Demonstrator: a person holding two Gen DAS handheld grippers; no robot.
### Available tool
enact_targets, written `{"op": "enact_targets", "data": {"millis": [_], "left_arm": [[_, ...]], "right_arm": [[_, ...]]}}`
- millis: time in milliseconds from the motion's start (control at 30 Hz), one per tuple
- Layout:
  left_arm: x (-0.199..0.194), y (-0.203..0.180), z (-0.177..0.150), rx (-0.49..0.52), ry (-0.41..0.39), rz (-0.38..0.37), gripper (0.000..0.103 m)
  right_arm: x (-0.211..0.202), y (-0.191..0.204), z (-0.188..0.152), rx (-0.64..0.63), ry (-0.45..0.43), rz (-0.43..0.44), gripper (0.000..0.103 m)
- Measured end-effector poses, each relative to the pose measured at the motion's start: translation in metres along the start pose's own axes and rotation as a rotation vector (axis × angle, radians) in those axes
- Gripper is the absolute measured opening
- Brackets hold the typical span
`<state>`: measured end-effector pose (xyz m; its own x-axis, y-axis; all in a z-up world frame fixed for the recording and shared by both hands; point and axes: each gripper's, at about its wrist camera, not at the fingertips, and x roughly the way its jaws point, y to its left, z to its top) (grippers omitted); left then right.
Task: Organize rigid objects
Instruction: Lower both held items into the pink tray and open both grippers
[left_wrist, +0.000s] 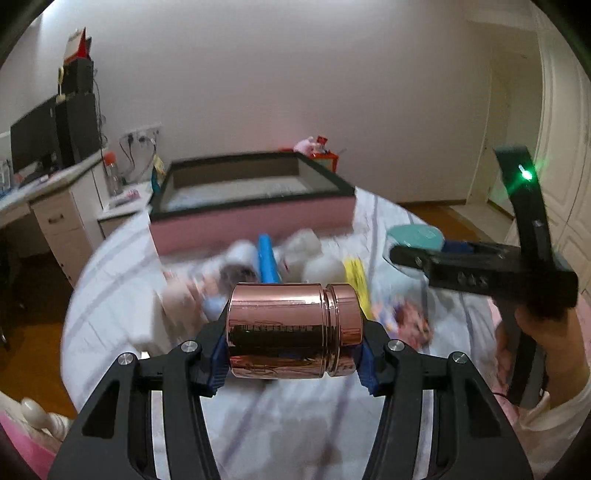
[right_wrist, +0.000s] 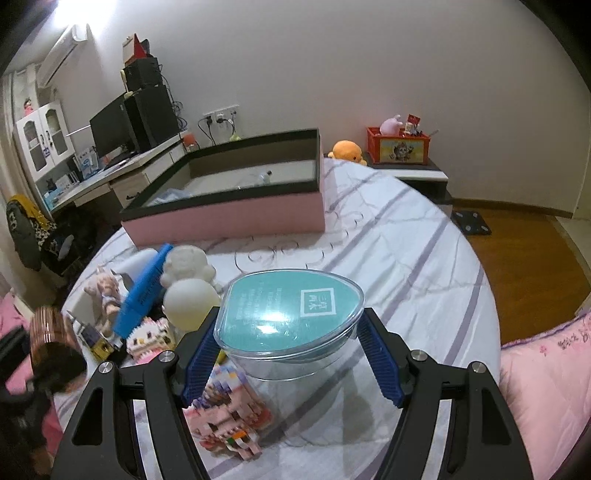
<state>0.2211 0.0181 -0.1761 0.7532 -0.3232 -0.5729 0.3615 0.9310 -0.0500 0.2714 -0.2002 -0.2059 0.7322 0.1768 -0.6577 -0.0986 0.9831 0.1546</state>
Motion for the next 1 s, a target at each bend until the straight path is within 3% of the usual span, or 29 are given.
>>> {"op": "enact_targets", "data": {"millis": [333, 533, 733, 1000], "left_arm": [[0.046, 0.033, 0.088, 0.046, -0.01, 0.067, 0.056], [0.099, 0.062, 0.146, 0.047, 0.033, 0.076, 0.056], [0.179, 0.094, 0.182, 0.018, 0.174, 0.054, 0.056], [0.257, 0.115, 0.185, 0.044, 0.332, 0.125, 0.056]], "right_arm": [[-0.005, 0.022, 0.07, -0.073, -0.074, 0.05, 0.074], [0.026, 0.041, 0.135, -0.119, -0.069, 0.072, 0.074], [0.101, 0.05, 0.186, -0.122, 0.03, 0.058, 0.074], [0.198, 0.046, 0.202, -0.068, 0.206, 0.049, 0.074]]}}
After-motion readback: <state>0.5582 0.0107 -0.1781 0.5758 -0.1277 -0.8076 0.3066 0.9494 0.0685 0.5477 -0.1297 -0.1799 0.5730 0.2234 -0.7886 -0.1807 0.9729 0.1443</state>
